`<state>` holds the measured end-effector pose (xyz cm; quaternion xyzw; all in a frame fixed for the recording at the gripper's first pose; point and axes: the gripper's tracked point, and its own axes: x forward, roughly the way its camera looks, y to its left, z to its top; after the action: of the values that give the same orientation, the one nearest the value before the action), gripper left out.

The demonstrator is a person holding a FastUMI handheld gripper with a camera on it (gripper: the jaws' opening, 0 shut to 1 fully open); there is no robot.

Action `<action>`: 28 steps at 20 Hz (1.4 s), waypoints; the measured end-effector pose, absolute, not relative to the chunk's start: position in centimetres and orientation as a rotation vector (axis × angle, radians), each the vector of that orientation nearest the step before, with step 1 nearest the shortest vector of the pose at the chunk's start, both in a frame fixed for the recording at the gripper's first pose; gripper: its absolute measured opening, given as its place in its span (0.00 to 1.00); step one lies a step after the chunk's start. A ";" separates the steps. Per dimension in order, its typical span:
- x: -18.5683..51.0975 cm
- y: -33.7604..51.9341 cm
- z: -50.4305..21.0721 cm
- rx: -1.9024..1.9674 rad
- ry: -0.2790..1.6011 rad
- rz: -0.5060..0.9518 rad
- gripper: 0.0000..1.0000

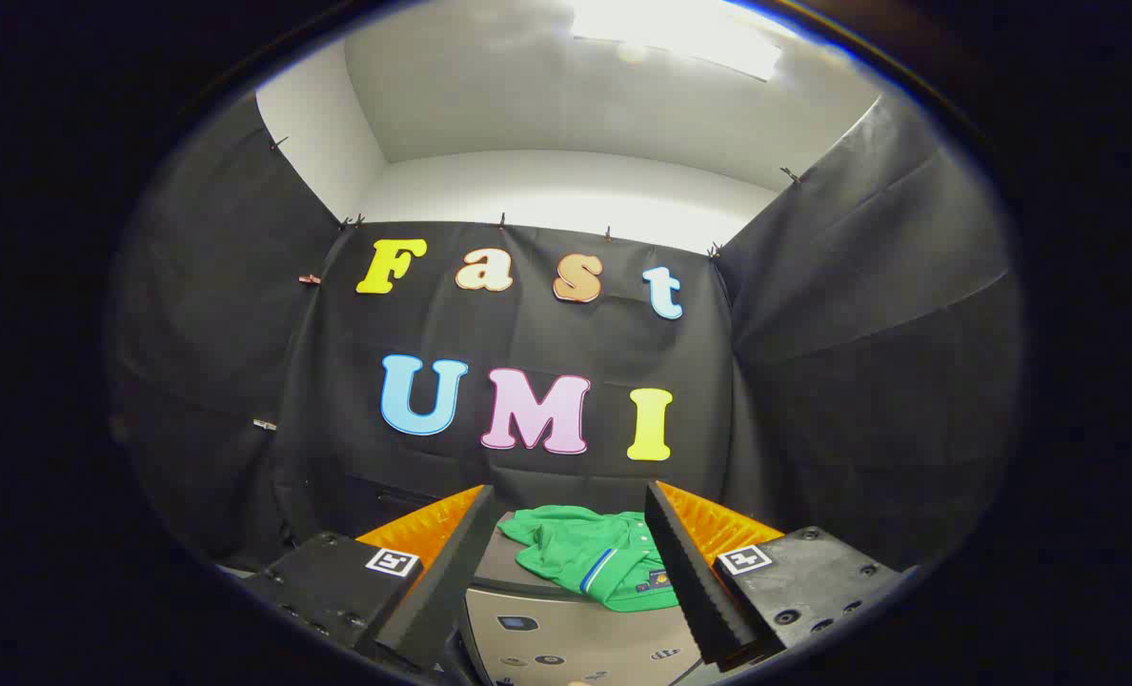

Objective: Put the clothes into the washing machine and then close the washing machine lid.

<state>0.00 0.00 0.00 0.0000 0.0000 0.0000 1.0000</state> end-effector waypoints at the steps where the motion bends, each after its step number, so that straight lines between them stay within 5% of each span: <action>1: 0.1 0.1 -0.2 0.006 0.005 0.002 0.98; 28: 4.3 -3.3 -3.5 0.029 0.104 -0.051 0.98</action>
<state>4.30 -3.32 -3.51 0.0146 0.0521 -0.0254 0.9982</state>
